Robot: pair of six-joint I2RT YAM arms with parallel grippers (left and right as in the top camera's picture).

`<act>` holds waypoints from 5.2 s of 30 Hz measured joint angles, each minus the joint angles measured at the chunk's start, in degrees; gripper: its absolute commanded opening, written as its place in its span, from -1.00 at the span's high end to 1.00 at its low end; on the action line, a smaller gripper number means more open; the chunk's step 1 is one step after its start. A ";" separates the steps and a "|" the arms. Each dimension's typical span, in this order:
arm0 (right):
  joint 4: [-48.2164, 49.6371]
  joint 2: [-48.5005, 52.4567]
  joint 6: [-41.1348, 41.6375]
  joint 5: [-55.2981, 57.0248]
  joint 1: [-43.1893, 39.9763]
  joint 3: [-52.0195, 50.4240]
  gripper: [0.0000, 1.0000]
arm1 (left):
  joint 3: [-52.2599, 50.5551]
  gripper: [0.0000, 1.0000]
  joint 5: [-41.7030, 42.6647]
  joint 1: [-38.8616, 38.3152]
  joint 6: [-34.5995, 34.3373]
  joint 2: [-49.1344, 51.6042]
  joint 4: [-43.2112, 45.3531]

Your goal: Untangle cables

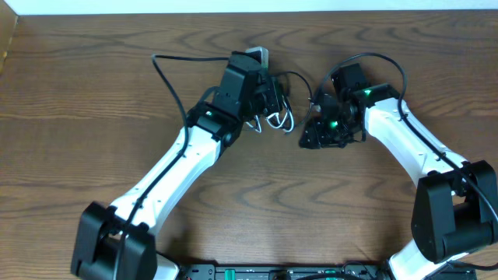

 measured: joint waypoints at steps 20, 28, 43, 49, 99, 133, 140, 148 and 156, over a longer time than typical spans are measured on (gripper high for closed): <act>5.79 0.02 7.63 -2.62 -0.02 -0.11 0.98 | 0.00 0.85 1.90 4.31 4.44 -18.86 -16.68; -2.69 0.02 8.11 19.82 -2.29 -0.20 0.98 | 0.02 0.80 2.01 13.55 5.75 -22.60 -29.44; -3.17 0.02 5.44 11.47 -0.55 -0.20 0.98 | 0.00 0.43 10.56 -0.39 6.69 -0.13 -33.57; -3.28 0.02 5.44 11.43 -0.55 -0.20 0.98 | 0.00 0.23 13.00 -6.91 7.13 5.51 -29.09; -11.58 0.02 8.28 25.94 -8.68 -0.20 0.98 | 1.33 0.53 1.86 -12.22 4.15 19.87 -30.03; -13.90 0.02 2.47 16.22 -28.61 -0.20 0.87 | 0.85 -0.26 4.63 5.68 9.29 2.95 -32.70; -14.99 0.02 1.11 13.44 -24.70 -0.20 0.85 | 0.74 -0.26 6.62 0.57 6.43 2.95 -24.68; -17.44 0.02 0.94 13.03 -18.86 -0.20 0.83 | 0.74 -0.26 5.90 -3.08 2.51 9.57 -19.78; -17.59 0.02 0.96 12.72 -17.35 -0.20 0.83 | 0.63 -0.25 5.64 -3.28 -8.39 14.99 -10.08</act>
